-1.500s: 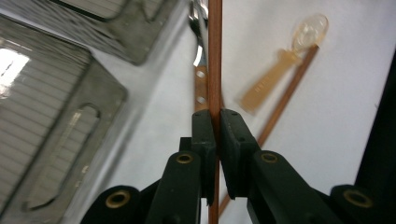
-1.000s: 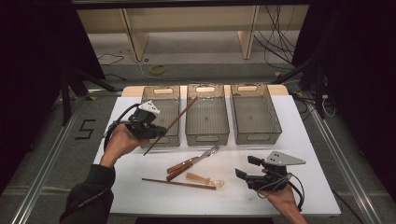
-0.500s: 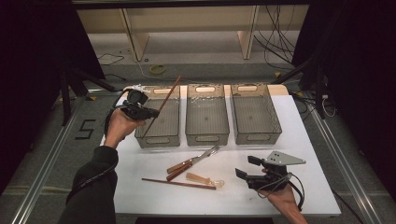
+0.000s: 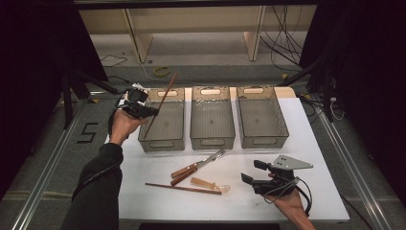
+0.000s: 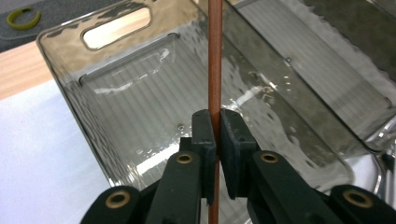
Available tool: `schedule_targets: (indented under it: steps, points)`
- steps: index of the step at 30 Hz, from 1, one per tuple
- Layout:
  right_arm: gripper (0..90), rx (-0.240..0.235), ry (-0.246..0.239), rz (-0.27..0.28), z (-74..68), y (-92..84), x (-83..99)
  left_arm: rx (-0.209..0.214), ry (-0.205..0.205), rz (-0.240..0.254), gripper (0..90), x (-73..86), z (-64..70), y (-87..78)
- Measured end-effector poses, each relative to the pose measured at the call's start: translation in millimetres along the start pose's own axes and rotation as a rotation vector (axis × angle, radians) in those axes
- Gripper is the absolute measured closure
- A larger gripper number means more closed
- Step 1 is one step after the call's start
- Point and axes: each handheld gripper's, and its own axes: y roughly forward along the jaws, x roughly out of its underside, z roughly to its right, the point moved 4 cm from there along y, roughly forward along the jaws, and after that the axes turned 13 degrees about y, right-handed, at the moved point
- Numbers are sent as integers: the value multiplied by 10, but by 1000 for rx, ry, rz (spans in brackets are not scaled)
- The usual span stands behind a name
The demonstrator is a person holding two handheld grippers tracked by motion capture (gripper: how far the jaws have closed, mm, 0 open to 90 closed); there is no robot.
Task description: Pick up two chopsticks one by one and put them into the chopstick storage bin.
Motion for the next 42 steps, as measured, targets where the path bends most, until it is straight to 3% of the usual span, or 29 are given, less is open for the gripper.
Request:
schedule_targets:
  steps: [15,23,24,26,27,30,31,33,36,42]
  points:
    - [274,-1,-1,-1,-4,1,1,25,-45,-58,842,221,-9,240]
    - [274,-1,-1,-1,-3,1,1,9,-73,-61,829,266,-32,297]
    - [274,-1,-1,-1,-3,0,1,12,-78,-59,814,274,-34,299]
    - [274,-2,0,-1,-2,-2,1,12,-91,-53,688,279,-36,292]
    - [274,-2,0,-1,-2,-2,1,6,-95,-50,688,279,-43,278]
    - [274,-2,-1,0,-4,-1,0,46,-100,-28,602,275,-30,220]
    - [274,-2,-1,0,-4,-1,0,51,-91,-28,602,273,-10,194]
    - [274,-2,1,0,-3,0,-1,61,-66,-12,488,264,48,127]
    - [274,-1,1,1,-4,-3,-1,93,-29,20,395,262,191,6]
    - [274,-3,2,3,-7,-7,-4,156,105,49,303,322,576,-258]
